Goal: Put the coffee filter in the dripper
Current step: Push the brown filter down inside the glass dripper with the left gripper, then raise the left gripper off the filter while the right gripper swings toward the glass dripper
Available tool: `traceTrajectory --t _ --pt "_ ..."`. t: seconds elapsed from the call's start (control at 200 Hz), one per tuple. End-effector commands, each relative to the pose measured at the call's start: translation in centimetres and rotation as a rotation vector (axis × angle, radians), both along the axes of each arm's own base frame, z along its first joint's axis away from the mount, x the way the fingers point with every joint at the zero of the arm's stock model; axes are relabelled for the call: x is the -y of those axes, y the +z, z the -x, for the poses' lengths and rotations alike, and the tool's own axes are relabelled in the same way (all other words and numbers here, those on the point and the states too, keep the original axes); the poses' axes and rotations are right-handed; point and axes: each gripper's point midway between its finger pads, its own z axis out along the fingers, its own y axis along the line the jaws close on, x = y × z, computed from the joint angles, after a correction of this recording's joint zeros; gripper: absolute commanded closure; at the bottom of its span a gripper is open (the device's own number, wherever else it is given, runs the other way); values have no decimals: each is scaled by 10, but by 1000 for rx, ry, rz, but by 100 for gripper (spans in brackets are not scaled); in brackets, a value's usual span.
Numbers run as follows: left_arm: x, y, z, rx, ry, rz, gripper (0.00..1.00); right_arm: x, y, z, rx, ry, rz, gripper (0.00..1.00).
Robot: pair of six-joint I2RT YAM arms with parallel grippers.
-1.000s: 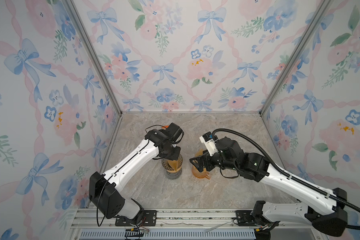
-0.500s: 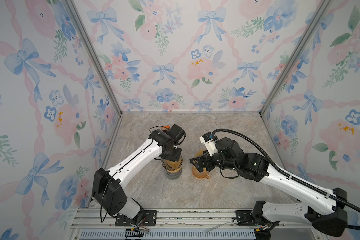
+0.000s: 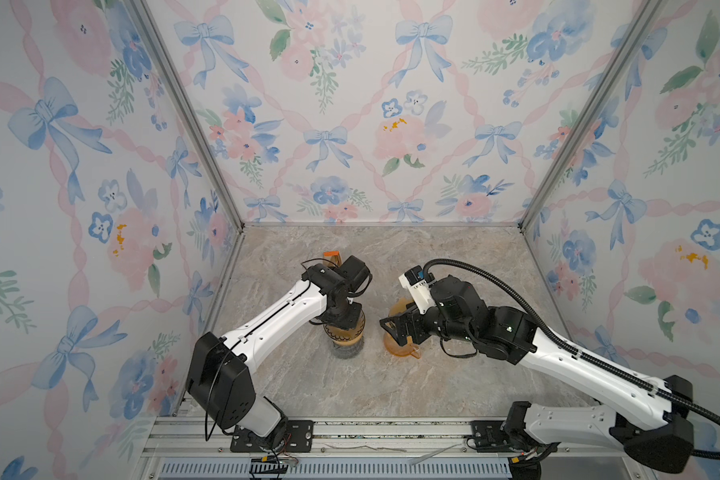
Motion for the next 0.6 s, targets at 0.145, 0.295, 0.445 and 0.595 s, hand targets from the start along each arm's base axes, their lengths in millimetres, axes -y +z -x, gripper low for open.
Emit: traceTrajectory --t 0.145,0.295,0.445,0.595 --pt "3 -4 0 -2 15 16 73 7 -9 -1 -16 -20 22 4" --pt "6 -7 1 -6 19 34 73 8 -9 -1 -15 -22 23 4" --pt "10 -8 0 -10 19 52 72 8 -9 -2 -17 -26 22 4" --pt "10 -9 0 -10 21 51 72 8 -10 -1 -18 -26 23 4"
